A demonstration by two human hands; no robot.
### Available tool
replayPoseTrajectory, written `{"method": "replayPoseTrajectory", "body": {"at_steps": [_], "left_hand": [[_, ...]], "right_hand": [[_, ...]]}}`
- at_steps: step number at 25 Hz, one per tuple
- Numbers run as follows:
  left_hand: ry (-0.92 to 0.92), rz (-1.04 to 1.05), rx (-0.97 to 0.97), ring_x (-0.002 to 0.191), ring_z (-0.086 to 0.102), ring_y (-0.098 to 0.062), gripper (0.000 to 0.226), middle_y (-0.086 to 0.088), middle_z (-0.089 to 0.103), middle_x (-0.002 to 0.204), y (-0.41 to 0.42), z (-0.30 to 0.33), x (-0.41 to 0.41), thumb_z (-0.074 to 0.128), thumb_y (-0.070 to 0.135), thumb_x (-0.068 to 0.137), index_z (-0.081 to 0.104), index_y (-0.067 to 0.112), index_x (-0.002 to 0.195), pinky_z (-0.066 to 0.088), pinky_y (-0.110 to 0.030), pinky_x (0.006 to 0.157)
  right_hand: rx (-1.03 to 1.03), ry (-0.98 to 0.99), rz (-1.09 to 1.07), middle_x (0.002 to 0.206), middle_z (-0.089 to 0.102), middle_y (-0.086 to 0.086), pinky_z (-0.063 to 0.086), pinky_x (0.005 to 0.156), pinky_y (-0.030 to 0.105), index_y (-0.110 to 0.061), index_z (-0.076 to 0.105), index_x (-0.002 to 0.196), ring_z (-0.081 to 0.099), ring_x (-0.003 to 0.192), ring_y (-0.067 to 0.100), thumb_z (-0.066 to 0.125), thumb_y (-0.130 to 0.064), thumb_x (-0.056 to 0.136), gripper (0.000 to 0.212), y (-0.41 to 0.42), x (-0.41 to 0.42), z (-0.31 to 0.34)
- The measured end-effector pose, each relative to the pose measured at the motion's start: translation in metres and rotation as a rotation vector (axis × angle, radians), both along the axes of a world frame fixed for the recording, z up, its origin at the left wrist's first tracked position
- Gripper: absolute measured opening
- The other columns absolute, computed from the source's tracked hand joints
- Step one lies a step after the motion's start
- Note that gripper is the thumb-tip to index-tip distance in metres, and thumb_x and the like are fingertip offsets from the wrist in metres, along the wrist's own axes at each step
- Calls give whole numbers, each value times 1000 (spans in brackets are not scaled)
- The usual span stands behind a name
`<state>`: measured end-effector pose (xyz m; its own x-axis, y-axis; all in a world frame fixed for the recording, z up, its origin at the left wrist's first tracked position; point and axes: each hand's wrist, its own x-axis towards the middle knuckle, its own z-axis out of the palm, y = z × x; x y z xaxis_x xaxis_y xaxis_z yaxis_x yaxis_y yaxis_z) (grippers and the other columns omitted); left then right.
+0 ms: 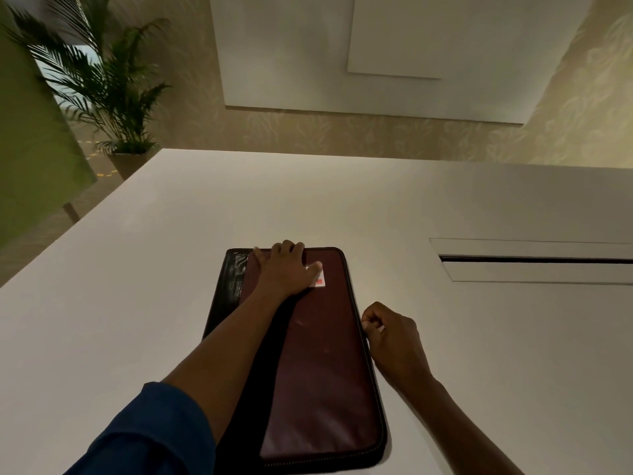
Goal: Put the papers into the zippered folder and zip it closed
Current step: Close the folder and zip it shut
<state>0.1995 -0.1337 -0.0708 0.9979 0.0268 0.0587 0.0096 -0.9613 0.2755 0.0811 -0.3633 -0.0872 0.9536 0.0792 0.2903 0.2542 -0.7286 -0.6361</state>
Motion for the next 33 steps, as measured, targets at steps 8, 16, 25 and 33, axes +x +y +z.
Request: {"method": "replayPoseTrajectory", "body": {"at_steps": [8, 16, 25, 33], "left_hand": [[-69, 8, -90, 139, 32, -28, 70, -5, 40, 145, 4, 5, 1, 39, 65, 84, 42, 22, 139, -1, -70, 112], [-86, 14, -66, 135, 38, -28, 65, -7, 39, 142, 5, -1, -4, 40, 61, 90, 45, 17, 138, 0, -71, 112], [-106, -1, -79, 133, 40, -28, 55, -6, 40, 140, 6, 1, -4, 45, 53, 92, 47, 18, 134, 3, -71, 112], [-125, -34, -84, 131, 43, -26, 57, -4, 40, 141, 6, 0, 1, 43, 54, 92, 44, 20, 138, 5, -70, 111]], "right_hand": [[51, 9, -77, 62, 58, -11, 38, 49, 15, -25, 54, 72, 58, 67, 4, 59, -9, 86, 22, 10, 16, 4], [1, 92, -47, 65, 58, -8, 50, 56, 40, -27, 50, 72, 55, 60, 11, 55, -7, 87, 26, -2, -4, 6], [38, 66, -163, 68, 61, -11, 46, 54, 31, -26, 52, 73, 58, 64, 4, 60, -11, 89, 24, 7, 14, 10], [106, 54, -142, 66, 60, -3, 35, 50, 26, -15, 55, 70, 52, 59, 13, 51, 2, 86, 23, 29, 89, 24]]}}
